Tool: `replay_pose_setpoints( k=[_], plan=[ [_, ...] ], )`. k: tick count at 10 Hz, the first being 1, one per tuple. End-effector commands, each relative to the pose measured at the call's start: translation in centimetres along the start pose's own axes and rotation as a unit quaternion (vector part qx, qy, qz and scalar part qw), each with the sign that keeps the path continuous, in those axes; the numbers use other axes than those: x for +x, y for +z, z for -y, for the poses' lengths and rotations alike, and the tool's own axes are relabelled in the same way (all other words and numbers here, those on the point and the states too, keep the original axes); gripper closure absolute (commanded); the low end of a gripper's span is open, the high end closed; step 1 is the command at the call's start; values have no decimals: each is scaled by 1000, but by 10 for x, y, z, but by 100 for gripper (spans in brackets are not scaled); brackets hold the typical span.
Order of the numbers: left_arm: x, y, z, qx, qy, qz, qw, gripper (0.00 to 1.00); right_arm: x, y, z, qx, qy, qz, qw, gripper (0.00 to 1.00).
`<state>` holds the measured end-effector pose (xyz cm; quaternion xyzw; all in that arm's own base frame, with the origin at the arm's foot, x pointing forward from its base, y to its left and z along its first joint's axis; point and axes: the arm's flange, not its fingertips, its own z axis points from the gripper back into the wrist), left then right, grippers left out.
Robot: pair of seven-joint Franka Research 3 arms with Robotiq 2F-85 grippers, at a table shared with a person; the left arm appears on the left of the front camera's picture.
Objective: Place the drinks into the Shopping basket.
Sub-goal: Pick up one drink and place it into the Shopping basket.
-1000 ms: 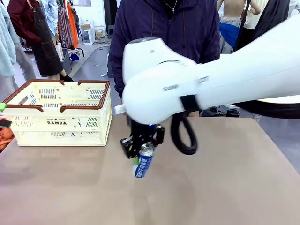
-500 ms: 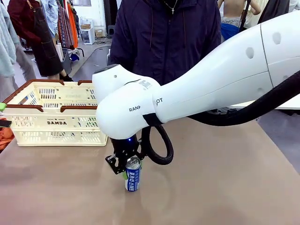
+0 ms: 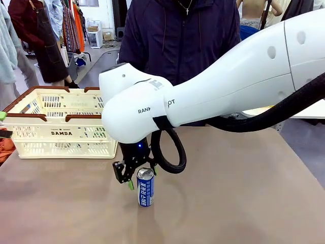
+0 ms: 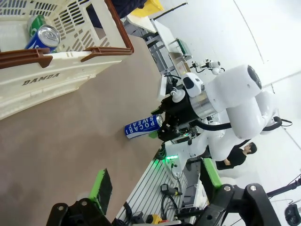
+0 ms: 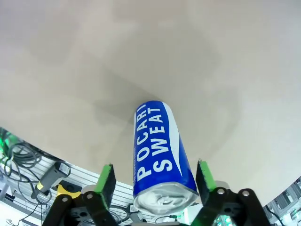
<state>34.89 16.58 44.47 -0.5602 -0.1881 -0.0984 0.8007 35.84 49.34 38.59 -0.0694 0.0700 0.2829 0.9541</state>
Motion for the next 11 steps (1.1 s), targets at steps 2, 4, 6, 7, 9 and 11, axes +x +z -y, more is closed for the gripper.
replay_pose_setpoints(
  k=[2,4,6,7,9,11],
  plan=[
    [-2,1,3,-4,-4,-1,1000,0,-11,25,11,25,-13,11,1000,0],
    [-2,1,3,-4,-4,-1,1000,0,-30,65,40,53,-39,41,997,0],
    [-2,1,3,-4,-4,-1,1000,0,-84,128,100,129,-77,61,987,0],
    [-2,1,3,-4,-4,-1,1000,0,-117,147,140,175,-104,60,977,0],
    [-2,1,3,-4,-4,-1,1000,0,-201,152,244,259,-179,91,945,0],
    [-2,1,3,-4,-4,-1,1000,0,-290,127,338,375,-185,97,903,0]
  ],
)
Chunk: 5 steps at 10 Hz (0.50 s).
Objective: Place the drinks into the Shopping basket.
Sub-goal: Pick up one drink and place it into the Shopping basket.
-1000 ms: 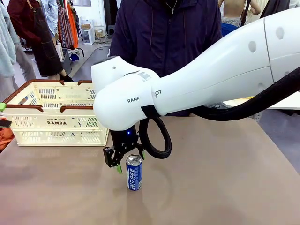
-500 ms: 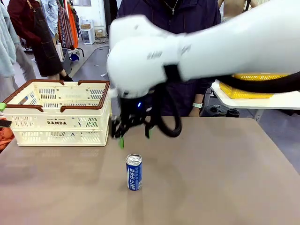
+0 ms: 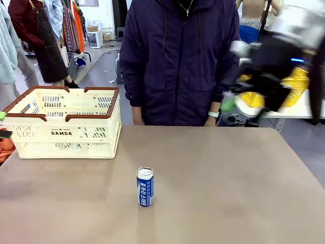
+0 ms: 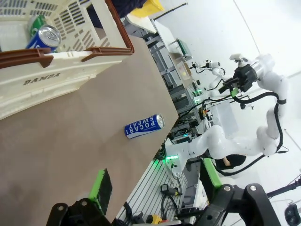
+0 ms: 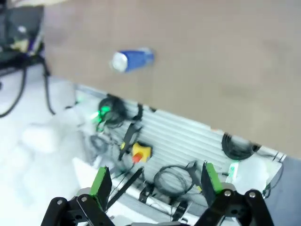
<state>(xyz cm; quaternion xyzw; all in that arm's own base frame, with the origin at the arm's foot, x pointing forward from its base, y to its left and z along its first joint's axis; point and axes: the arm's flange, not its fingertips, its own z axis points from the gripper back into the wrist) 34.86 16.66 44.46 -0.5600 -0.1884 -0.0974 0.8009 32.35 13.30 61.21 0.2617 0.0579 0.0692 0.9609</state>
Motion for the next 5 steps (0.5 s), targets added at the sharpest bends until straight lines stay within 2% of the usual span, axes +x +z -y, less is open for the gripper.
replay_pose_setpoints(
  k=[1,3,5],
  plan=[
    [-2,0,3,-5,-5,-2,1000,0,-40,29,112,134,-18,5,991,0],
    [-2,0,3,-5,-5,-2,1000,0,-95,55,234,295,-30,55,954,0],
    [-2,0,3,-5,-5,-2,1000,0,-134,51,319,399,-49,124,907,0]
  ],
)
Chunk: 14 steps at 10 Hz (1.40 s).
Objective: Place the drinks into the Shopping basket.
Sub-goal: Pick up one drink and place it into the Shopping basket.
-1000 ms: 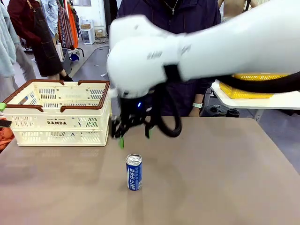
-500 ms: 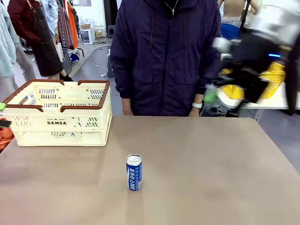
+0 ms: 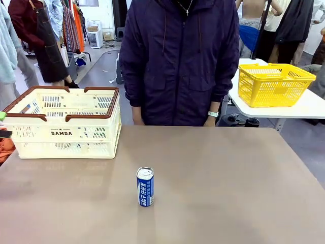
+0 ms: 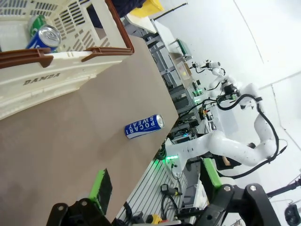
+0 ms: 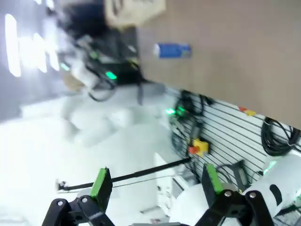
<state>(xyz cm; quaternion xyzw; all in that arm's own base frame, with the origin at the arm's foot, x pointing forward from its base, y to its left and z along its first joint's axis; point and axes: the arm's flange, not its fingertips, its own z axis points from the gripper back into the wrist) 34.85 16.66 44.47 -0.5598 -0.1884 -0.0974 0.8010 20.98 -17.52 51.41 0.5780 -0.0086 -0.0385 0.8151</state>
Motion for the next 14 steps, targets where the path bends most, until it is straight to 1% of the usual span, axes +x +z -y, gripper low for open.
replay_pose_setpoints(
  k=[1,2,3,4,5,10,11,12,13,14],
  plan=[
    [-2,0,3,-5,-5,-2,1000,0,18,12,40,89,11,27,996,0],
    [-2,0,3,-5,-5,-2,1000,0,20,8,56,95,13,34,995,0],
    [-2,0,3,-5,-5,-2,1000,0,24,-5,63,93,26,16,995,0],
    [-2,0,3,-5,-5,-2,1000,0,27,-29,66,63,45,9,997,0],
    [-2,0,3,-5,-5,-2,1000,0,7,15,70,89,-2,40,995,0],
    [0,0,0,0,0,0,1000,0,7,15,70,89,-2,40,995,0],
    [18,-7,42,150,84,25,985,0,7,15,70,89,-2,40,995,0],
    [31,-36,94,148,29,-25,988,0,7,15,70,89,-2,40,995,0],
    [41,-68,134,173,6,-69,983,0,7,15,70,89,-2,40,995,0],
    [47,-102,167,229,5,-96,969,0,7,15,70,89,-2,40,995,0]
  ],
)
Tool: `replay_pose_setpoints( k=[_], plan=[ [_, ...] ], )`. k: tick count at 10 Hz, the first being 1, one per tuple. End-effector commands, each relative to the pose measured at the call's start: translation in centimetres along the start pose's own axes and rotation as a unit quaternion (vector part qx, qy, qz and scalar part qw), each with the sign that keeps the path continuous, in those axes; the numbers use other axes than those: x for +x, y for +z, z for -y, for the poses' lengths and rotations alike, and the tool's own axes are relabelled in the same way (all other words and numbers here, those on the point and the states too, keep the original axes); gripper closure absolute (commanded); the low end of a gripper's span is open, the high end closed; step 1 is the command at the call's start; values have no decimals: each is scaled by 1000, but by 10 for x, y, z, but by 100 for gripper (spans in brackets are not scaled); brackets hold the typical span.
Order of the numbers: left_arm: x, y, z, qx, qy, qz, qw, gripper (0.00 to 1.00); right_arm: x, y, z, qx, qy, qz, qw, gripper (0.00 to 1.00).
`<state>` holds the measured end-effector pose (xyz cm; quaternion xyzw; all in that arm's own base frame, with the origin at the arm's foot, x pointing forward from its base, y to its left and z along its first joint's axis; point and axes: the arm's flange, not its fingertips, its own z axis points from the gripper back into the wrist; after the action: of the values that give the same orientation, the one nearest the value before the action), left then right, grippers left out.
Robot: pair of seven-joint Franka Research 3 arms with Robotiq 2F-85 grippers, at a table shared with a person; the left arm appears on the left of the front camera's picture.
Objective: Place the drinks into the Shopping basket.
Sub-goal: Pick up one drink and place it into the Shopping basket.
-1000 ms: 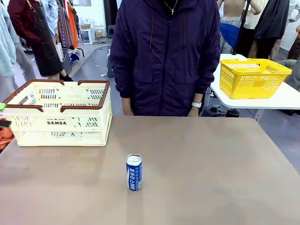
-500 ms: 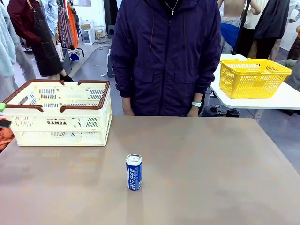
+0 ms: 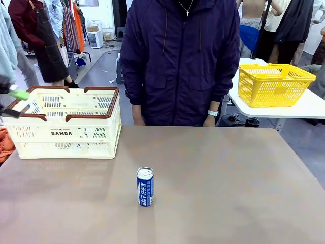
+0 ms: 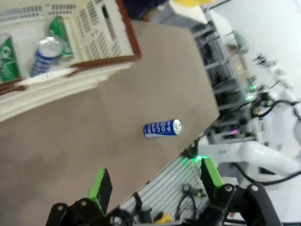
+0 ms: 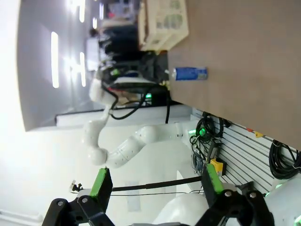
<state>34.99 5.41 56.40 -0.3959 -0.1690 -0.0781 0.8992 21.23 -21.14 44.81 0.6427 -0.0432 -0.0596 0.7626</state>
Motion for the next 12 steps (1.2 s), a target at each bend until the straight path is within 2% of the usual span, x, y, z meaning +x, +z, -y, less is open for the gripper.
replay_pose_setpoints(
  k=[1,2,4,5,7,8,9,10,12],
  plan=[
    [7,-38,65,99,-18,-99,990,0,0,3,-4,5,-2,1,1000,0],
    [4,-58,92,134,-42,-136,981,0,0,3,-4,5,-2,1,1000,0],
    [-13,-121,140,223,-68,-174,957,0,0,3,-4,5,-2,1,1000,0],
    [-24,-149,157,239,-84,-193,948,0,0,3,-4,5,-2,1,1000,0],
    [-50,-203,188,275,-95,-192,937,0,0,3,-4,5,-2,1,1000,0],
    [-61,-231,198,304,-94,-163,934,0,0,3,-4,5,-2,1,1000,0],
    [-64,-249,201,317,-98,-167,929,0,0,3,-4,5,-2,1,1000,0],
    [-58,-252,204,293,-105,-184,932,0,0,3,-4,5,-2,1,1000,0],
    [-69,-239,205,282,-107,-184,935,0,0,3,-4,5,-2,1,1000,0]
  ],
)
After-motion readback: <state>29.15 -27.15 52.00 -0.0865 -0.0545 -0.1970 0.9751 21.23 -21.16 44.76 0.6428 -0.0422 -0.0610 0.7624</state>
